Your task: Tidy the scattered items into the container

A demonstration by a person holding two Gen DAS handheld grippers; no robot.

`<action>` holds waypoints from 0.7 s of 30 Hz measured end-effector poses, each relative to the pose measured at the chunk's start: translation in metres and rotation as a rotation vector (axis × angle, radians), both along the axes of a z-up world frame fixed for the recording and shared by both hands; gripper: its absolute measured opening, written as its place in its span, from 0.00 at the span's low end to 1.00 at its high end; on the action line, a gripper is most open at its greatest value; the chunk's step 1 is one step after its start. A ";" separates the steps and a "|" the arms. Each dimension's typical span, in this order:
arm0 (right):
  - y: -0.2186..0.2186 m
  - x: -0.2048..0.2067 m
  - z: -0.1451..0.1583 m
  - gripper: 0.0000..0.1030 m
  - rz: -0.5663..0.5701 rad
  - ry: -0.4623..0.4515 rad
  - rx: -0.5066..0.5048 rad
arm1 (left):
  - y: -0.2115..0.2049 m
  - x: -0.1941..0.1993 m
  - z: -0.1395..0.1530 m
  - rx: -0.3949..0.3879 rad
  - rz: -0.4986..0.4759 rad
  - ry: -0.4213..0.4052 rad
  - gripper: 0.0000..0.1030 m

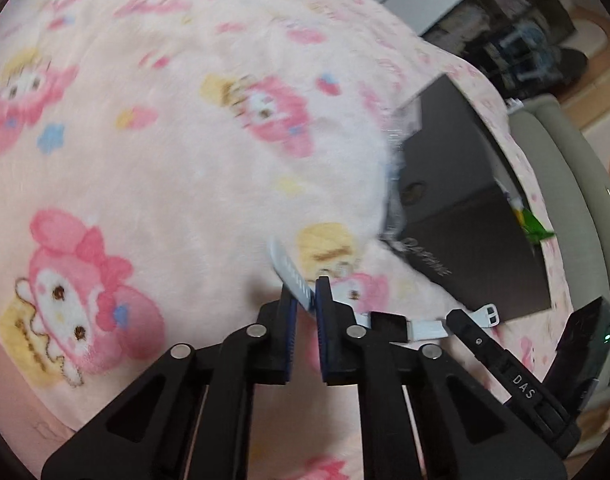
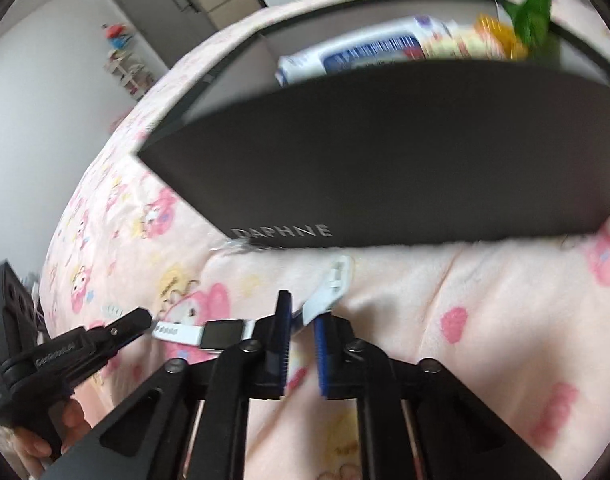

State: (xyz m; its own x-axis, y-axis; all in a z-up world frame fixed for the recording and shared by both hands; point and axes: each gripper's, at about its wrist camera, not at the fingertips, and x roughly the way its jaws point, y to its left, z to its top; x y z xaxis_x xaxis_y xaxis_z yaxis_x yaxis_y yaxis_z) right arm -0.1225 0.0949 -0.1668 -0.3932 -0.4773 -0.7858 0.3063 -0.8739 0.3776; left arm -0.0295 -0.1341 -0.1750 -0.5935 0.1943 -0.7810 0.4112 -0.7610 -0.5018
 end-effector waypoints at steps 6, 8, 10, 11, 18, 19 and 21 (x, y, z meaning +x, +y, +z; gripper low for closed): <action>0.008 0.021 0.040 0.04 0.019 0.066 -0.022 | 0.018 0.003 0.034 -0.011 -0.068 0.090 0.04; 0.019 0.029 0.054 0.04 0.013 0.090 -0.042 | 0.027 0.001 0.044 -0.020 -0.100 0.105 0.04; 0.029 0.033 0.069 0.05 0.001 0.115 -0.074 | 0.037 0.000 0.055 -0.034 -0.130 0.129 0.04; 0.030 0.034 0.072 0.05 -0.002 0.123 -0.082 | 0.041 -0.001 0.061 -0.039 -0.141 0.143 0.04; 0.041 0.037 0.079 0.04 -0.010 0.133 -0.100 | 0.065 -0.004 0.085 -0.090 -0.187 0.179 0.04; 0.044 0.038 0.079 0.04 -0.012 0.130 -0.104 | 0.067 -0.005 0.086 -0.093 -0.193 0.178 0.04; 0.050 0.038 0.082 0.04 -0.018 0.131 -0.115 | 0.071 -0.008 0.088 -0.097 -0.204 0.179 0.04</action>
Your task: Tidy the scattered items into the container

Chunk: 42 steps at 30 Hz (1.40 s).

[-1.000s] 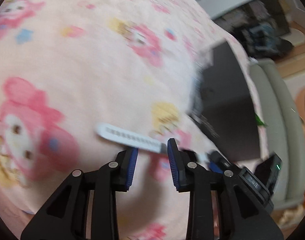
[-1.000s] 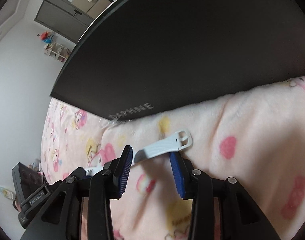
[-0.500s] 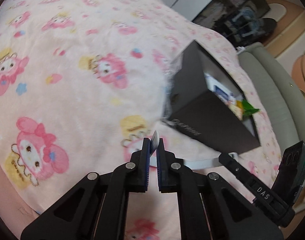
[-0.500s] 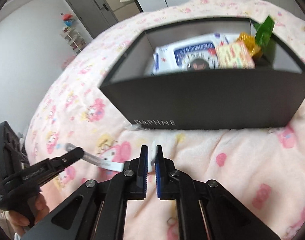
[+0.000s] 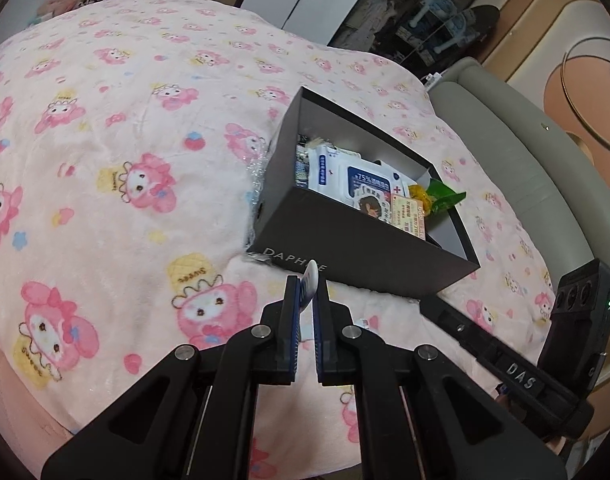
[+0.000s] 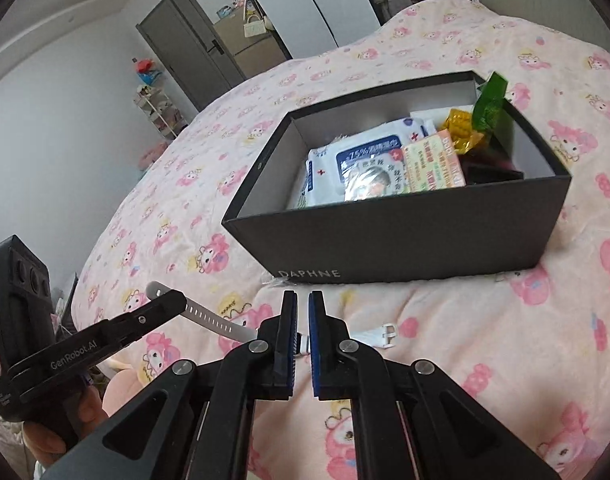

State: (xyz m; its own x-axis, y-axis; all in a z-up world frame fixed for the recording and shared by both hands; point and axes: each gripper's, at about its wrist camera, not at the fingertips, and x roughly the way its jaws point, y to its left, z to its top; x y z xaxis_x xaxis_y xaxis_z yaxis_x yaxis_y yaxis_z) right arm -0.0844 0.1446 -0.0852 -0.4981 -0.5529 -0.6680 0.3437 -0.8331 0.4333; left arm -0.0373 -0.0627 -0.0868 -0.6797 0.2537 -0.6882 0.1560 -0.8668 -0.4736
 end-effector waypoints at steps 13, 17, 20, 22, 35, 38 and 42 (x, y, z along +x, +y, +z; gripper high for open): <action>0.024 -0.011 0.023 0.04 -0.032 0.054 -0.041 | 0.043 -0.039 0.039 -0.038 -0.113 0.069 0.04; 0.037 -0.017 0.040 0.04 -0.049 0.092 -0.054 | 0.057 -0.054 0.057 -0.035 -0.154 0.106 0.04; 0.043 -0.026 0.055 0.04 -0.051 0.126 -0.046 | 0.069 -0.071 0.077 -0.043 -0.189 0.145 0.04; 0.049 -0.035 0.070 0.04 -0.060 0.160 -0.036 | 0.076 -0.084 0.092 -0.053 -0.205 0.176 0.04; 0.068 -0.104 0.110 0.04 -0.110 0.247 0.003 | 0.101 -0.169 0.120 -0.098 -0.236 0.211 0.04; 0.067 -0.109 0.090 0.04 -0.109 0.203 0.018 | 0.098 -0.176 0.097 -0.117 -0.223 0.156 0.04; 0.066 -0.115 0.064 0.04 -0.112 0.146 0.038 | 0.091 -0.174 0.073 -0.108 -0.207 0.101 0.04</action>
